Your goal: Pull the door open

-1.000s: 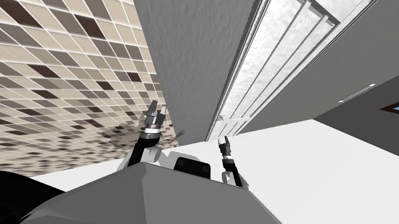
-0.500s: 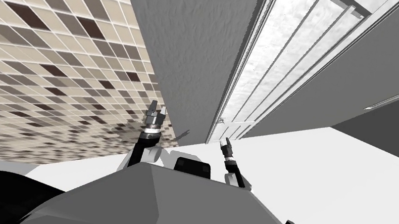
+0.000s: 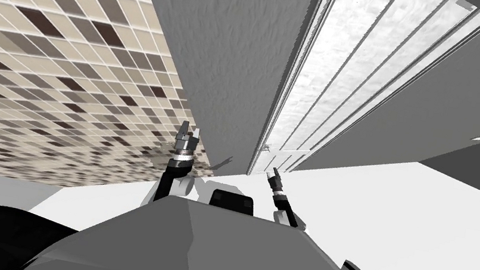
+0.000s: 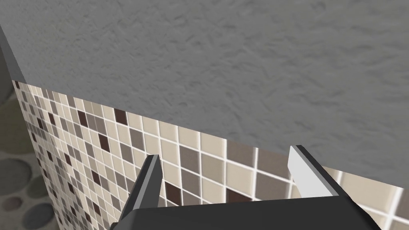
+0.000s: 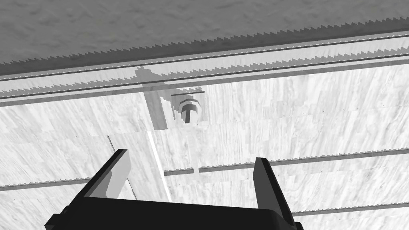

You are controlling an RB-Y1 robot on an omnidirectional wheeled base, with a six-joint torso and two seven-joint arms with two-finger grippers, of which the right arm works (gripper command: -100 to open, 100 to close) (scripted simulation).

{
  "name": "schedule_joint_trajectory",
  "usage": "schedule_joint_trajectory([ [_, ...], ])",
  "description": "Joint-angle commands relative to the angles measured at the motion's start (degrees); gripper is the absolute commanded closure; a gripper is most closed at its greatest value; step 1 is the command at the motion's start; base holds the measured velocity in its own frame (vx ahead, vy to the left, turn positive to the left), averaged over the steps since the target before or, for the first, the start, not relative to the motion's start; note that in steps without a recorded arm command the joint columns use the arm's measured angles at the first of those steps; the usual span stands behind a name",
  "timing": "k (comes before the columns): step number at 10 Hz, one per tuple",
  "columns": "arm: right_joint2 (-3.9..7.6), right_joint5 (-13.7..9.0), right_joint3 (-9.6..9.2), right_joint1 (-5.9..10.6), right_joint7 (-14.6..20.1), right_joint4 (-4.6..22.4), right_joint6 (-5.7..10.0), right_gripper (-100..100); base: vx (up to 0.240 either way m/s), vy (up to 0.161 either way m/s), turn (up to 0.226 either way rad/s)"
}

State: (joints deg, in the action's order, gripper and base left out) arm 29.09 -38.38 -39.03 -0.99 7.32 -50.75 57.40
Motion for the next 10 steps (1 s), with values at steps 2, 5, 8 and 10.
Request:
schedule_joint_trajectory([
  [2,1.01,-1.3,-1.47,1.12,0.0,3.1,1.00,-100,0.050,-0.101,0.130],
  [5,2.37,-3.1,-3.53,2.68,0.1,7.5,2.34,-100,0.071,-0.129,0.164],
  [8,3.10,-4.0,-4.64,3.52,0.1,9.9,3.07,-100,0.054,-0.108,0.089],
  [10,3.18,-4.1,-4.77,3.69,0.1,10.2,3.11,-100,0.027,-0.054,0.058],
])
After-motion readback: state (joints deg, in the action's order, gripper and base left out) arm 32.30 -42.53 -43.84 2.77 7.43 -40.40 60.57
